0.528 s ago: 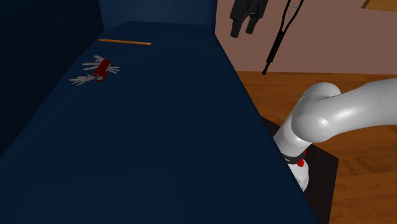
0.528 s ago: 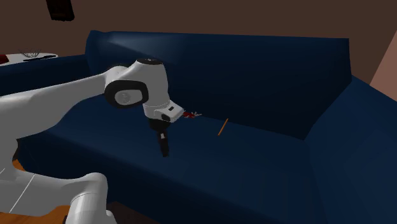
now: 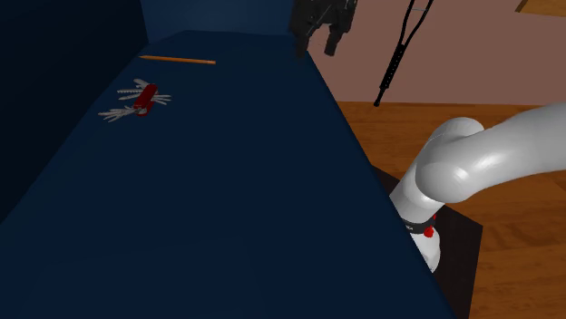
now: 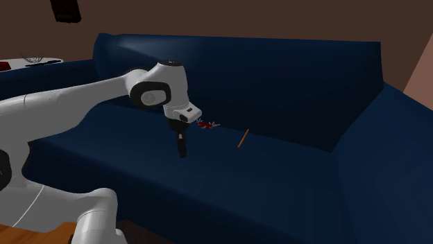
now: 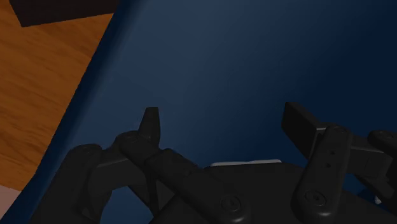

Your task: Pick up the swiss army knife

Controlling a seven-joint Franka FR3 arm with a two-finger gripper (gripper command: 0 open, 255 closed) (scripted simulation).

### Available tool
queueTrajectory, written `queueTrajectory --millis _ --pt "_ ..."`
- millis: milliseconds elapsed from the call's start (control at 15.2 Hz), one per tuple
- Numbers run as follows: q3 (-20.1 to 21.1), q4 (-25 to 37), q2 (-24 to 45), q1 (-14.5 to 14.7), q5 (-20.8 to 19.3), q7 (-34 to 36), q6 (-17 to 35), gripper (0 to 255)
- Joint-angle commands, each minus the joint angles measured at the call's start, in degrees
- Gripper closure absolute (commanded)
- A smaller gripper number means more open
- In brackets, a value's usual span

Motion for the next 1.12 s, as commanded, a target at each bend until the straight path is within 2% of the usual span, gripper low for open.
queueTrajectory --millis 0,330,594,858,1056 --pt "2.8 1.79 2.67 -0.21 1.29 4.16 1.29 0" --pt "9.6 7.44 10.38 -1.16 2.88 14.15 4.36 0" --pt "15.04 13.42 17.86 -2.24 2.31 22.53 6.52 0" --pt "20.5 20.81 26.72 -3.21 -0.45 31.56 8.11 0" --pt "24.36 27.41 34.5 -3.25 -4.32 38.92 8.64 0"
